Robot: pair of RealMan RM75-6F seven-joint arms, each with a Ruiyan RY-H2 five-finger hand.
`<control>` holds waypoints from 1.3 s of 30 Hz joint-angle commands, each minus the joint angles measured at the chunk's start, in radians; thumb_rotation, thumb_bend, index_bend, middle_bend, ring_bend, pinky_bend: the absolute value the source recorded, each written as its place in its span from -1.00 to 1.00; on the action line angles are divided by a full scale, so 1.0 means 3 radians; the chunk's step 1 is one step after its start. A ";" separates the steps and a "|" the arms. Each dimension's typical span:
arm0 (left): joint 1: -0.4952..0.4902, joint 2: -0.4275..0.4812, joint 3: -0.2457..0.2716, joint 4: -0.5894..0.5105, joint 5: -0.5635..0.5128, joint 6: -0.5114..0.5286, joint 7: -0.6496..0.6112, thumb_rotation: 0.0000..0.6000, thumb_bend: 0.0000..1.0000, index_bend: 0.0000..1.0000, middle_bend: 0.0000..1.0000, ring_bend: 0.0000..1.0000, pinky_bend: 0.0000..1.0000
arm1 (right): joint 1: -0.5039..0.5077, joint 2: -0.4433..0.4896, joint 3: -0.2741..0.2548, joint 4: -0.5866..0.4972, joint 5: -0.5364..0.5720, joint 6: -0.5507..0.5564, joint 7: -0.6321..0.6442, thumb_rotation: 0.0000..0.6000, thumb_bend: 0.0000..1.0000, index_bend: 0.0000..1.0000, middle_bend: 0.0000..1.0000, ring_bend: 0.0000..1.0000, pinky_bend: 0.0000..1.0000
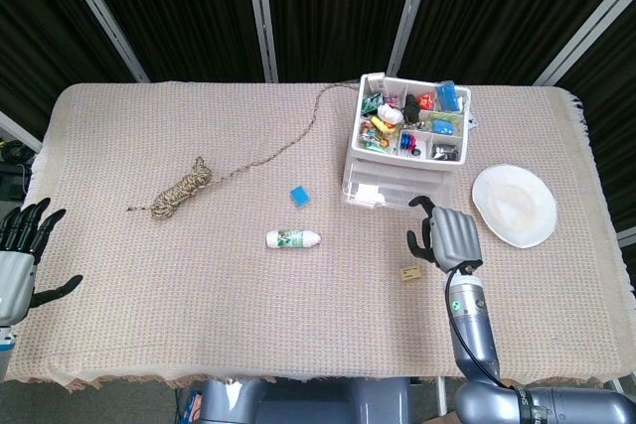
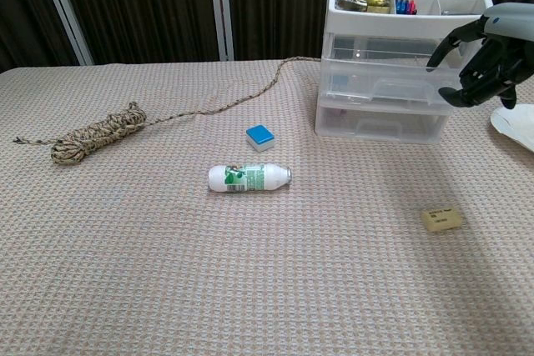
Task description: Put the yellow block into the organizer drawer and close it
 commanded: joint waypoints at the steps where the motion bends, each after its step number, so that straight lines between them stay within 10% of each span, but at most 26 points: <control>1: 0.0000 0.0001 0.0000 -0.0001 0.0000 0.0000 0.0001 1.00 -0.67 -0.79 -1.00 -1.00 -1.00 | -0.0042 0.0015 -0.0040 -0.0054 -0.0058 0.0022 0.0026 1.00 -0.25 -0.38 0.60 0.58 0.33; 21: 0.0000 0.0006 -0.0001 -0.0013 -0.0009 -0.0006 -0.0007 1.00 -0.68 -0.79 -1.00 -1.00 -1.00 | -0.0319 0.0149 -0.0193 -0.0274 -0.0835 0.0380 0.0153 1.00 -0.51 -0.66 0.59 0.57 0.33; 39: 0.0008 0.0000 -0.0011 -0.0025 -0.0024 0.0007 -0.0016 1.00 -0.67 -0.78 -1.00 -1.00 -1.00 | -0.0862 -0.0084 -0.1129 -0.0137 -0.1891 0.0346 0.0339 1.00 -0.90 -0.56 0.60 0.57 0.33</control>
